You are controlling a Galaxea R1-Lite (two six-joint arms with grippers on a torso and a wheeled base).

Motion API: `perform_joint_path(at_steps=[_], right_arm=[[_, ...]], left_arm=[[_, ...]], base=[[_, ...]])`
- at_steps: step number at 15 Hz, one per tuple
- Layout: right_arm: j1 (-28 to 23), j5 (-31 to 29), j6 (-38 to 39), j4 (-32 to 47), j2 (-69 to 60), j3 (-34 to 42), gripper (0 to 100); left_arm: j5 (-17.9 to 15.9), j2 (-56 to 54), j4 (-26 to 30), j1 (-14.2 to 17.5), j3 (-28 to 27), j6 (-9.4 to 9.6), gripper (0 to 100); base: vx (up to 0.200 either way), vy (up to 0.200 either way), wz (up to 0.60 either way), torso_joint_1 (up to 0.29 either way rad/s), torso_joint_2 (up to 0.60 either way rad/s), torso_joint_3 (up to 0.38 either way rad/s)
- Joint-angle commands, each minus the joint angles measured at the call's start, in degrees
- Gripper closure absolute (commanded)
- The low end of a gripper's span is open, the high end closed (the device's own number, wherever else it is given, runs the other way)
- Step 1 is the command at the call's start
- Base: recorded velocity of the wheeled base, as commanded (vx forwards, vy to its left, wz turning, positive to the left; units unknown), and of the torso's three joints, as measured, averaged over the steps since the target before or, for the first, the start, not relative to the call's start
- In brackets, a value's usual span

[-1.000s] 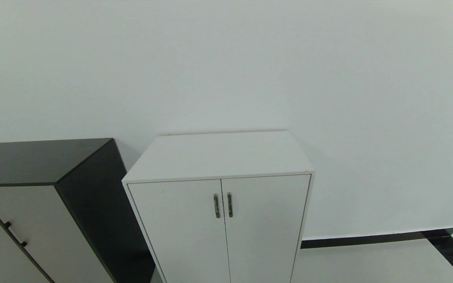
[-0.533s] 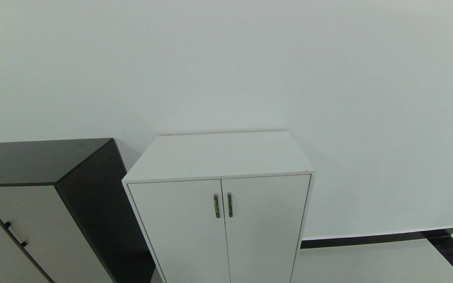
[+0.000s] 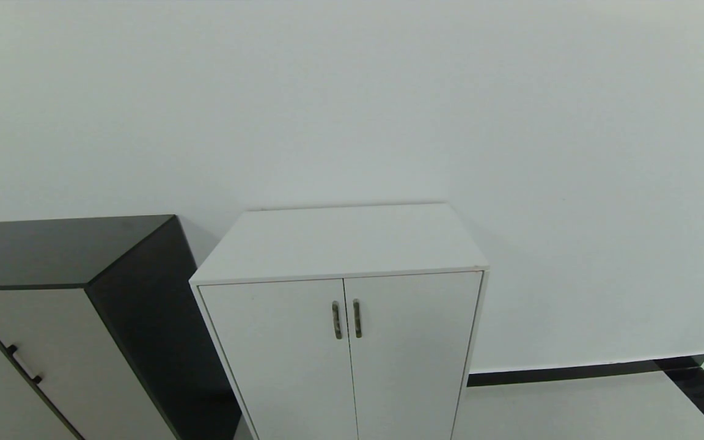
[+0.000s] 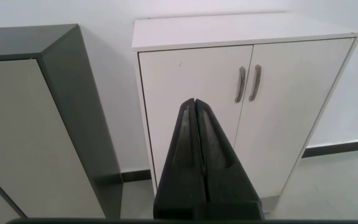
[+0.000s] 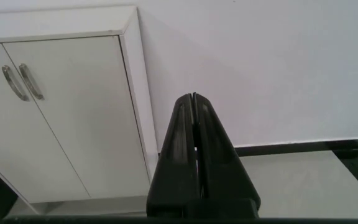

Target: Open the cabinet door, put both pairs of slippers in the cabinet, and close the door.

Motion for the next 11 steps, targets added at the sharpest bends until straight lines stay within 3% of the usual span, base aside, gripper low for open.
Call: perform_joint_path(at_steps=[1, 11], right_arm=[[0.01, 0.09, -0.09, 0.02, 0.01, 0.1, 100], [0.01, 0.09, 0.09, 0.02, 0.01, 0.1, 100]], left_arm=[[0.01, -0.01, -0.01, 0.01, 0.0, 0.01, 100], [0.01, -0.01, -0.01, 0.01, 0.0, 0.01, 100]], base=[[0.0, 0.0, 0.0, 0.0, 0.0, 0.0], [0.0, 0.0, 0.0, 0.0, 0.0, 0.0]])
